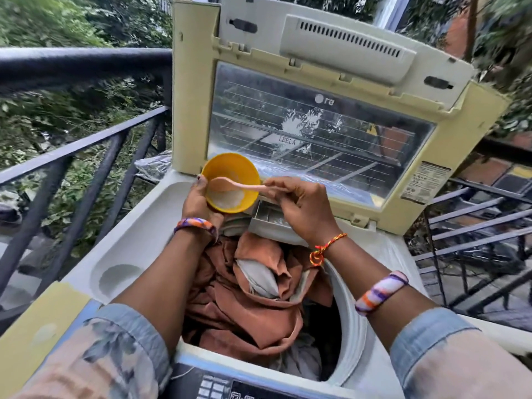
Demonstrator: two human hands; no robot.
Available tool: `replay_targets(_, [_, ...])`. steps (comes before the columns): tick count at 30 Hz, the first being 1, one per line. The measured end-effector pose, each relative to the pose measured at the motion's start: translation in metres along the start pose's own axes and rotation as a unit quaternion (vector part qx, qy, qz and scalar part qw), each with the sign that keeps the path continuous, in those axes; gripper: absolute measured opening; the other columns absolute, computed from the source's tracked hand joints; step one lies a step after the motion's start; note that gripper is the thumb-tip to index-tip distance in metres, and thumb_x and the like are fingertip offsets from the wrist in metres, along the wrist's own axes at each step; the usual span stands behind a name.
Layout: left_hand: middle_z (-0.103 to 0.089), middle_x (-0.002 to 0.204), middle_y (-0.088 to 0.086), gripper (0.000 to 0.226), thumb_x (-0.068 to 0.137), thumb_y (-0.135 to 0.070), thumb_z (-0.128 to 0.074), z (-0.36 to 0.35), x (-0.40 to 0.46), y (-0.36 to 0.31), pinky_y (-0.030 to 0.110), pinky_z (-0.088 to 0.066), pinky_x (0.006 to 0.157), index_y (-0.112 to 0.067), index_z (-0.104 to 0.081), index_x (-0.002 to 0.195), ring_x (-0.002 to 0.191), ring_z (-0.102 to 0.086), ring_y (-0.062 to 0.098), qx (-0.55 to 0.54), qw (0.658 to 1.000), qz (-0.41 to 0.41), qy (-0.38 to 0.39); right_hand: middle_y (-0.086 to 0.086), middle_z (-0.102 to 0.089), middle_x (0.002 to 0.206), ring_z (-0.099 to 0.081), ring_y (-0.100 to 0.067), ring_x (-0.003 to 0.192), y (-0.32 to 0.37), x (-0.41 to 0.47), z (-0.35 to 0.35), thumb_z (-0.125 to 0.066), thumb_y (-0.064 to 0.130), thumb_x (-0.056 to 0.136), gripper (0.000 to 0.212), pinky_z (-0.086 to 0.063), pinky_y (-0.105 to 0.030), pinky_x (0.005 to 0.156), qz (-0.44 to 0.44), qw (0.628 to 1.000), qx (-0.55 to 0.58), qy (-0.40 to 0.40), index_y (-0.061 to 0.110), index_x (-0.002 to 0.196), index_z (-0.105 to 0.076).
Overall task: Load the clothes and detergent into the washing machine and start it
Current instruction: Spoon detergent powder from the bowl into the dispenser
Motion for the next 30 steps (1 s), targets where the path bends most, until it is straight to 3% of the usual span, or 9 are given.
replay_targets(3, [-0.047, 0.138, 0.014, 0.044, 0.098, -0.032, -0.034, -0.002, 0.001, -0.003, 0.053, -0.045, 0.085, -0.012, -0.040, 0.137, 0.109, -0.054, 0.030, 0.003, 1.000, -0.016, 0.013, -0.013, -0.073, 0.083, -0.068, -0.015, 0.070, -0.013, 0.006, 0.011, -0.062, 0.002, 0.079, 0.019, -0.054, -0.025, 0.072, -0.060, 0.998, -0.002, -0.034, 0.002, 0.096, -0.071])
replay_targets(5, [-0.054, 0.122, 0.012, 0.023, 0.099, -0.026, -0.035, -0.005, 0.000, -0.006, 0.050, -0.044, 0.086, -0.017, -0.052, 0.111, 0.100, -0.054, 0.027, 0.023, 0.998, -0.052, 0.020, -0.014, -0.072, 0.080, -0.070, -0.026, 0.075, -0.024, 0.008, 0.016, -0.060, 0.000, 0.081, 0.017, -0.057, -0.040, 0.077, -0.124, 0.992, 0.010, -0.031, 0.001, 0.094, -0.070])
replay_targets(8, [-0.055, 0.099, 0.002, 0.013, 0.099, -0.019, -0.036, -0.008, -0.003, -0.011, 0.043, -0.046, 0.085, -0.021, -0.049, 0.098, 0.094, -0.053, 0.022, 0.079, 0.991, -0.104, 0.002, -0.014, -0.065, 0.078, -0.069, -0.016, 0.060, -0.036, 0.007, 0.007, -0.051, -0.007, 0.084, 0.021, -0.059, -0.030, 0.065, -0.254, 0.964, 0.075, 0.019, 0.009, 0.078, -0.064])
replay_targets(11, [-0.048, 0.116, 0.009, 0.036, 0.100, -0.015, -0.034, -0.009, -0.004, -0.009, 0.049, -0.038, 0.102, -0.010, -0.034, 0.136, 0.106, -0.045, 0.020, 0.104, 0.986, -0.130, -0.005, -0.016, -0.059, 0.069, -0.061, -0.006, 0.039, -0.042, -0.006, -0.008, -0.041, -0.013, 0.088, 0.029, -0.053, -0.019, 0.044, -0.437, 0.870, 0.226, 0.028, 0.007, 0.070, -0.052])
replay_targets(13, [-0.043, 0.128, 0.012, 0.042, 0.101, -0.016, -0.031, -0.011, -0.009, -0.005, 0.055, -0.034, 0.104, -0.013, -0.026, 0.142, 0.111, -0.043, 0.022, 0.092, 0.989, -0.113, 0.000, -0.015, -0.057, 0.064, -0.060, -0.009, 0.035, -0.047, -0.017, -0.015, -0.039, -0.012, 0.091, 0.025, -0.051, -0.020, 0.040, -0.527, 0.790, 0.313, 0.022, 0.001, 0.071, -0.048])
replay_targets(16, [-0.039, 0.142, 0.009, 0.041, 0.100, -0.028, -0.029, -0.010, -0.010, 0.005, 0.063, -0.045, 0.082, -0.026, -0.027, 0.141, 0.125, -0.042, 0.035, 0.058, 0.997, -0.041, 0.026, -0.016, -0.060, 0.052, -0.064, -0.015, 0.042, -0.051, -0.035, -0.026, -0.033, -0.007, 0.095, 0.027, -0.051, -0.022, 0.039, -0.603, 0.685, 0.407, 0.028, -0.004, 0.072, -0.045])
replay_targets(18, [-0.032, 0.149, 0.010, 0.041, 0.100, -0.034, -0.027, -0.008, -0.008, 0.010, 0.060, -0.048, 0.070, -0.031, -0.025, 0.141, 0.131, -0.038, 0.041, 0.062, 0.998, -0.008, 0.028, -0.016, -0.060, 0.044, -0.067, -0.022, 0.064, -0.054, -0.042, -0.030, -0.031, -0.007, 0.095, 0.026, -0.051, -0.023, 0.040, -0.619, 0.651, 0.439, 0.019, -0.005, 0.074, -0.045])
replay_targets(25, [-0.034, 0.148, 0.011, 0.039, 0.101, -0.035, -0.024, -0.008, -0.010, 0.011, 0.049, -0.053, 0.043, -0.032, -0.025, 0.139, 0.116, -0.045, 0.036, 0.088, 0.996, -0.002, 0.009, -0.015, -0.060, 0.040, -0.061, -0.017, 0.034, -0.068, -0.037, -0.007, -0.030, -0.007, 0.096, 0.026, -0.051, -0.023, 0.038, -0.607, 0.658, 0.444, -0.022, -0.003, 0.075, -0.044])
replay_targets(30, [-0.028, 0.150, 0.014, 0.039, 0.100, -0.036, -0.026, -0.007, -0.006, 0.009, 0.068, -0.037, 0.089, -0.038, -0.023, 0.139, 0.130, -0.036, 0.045, 0.093, 0.996, 0.010, -0.005, -0.014, -0.060, 0.040, -0.061, -0.018, 0.034, -0.082, -0.032, 0.031, -0.031, -0.009, 0.095, 0.023, -0.052, -0.025, 0.038, -0.595, 0.684, 0.417, -0.067, -0.005, 0.076, -0.044])
Point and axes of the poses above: each hand's wrist, its own x-axis towards the middle knuckle, its own z-axis out of the back of the hand, y = z × x, the point moved 5 cm from there along x, towards the middle knuckle
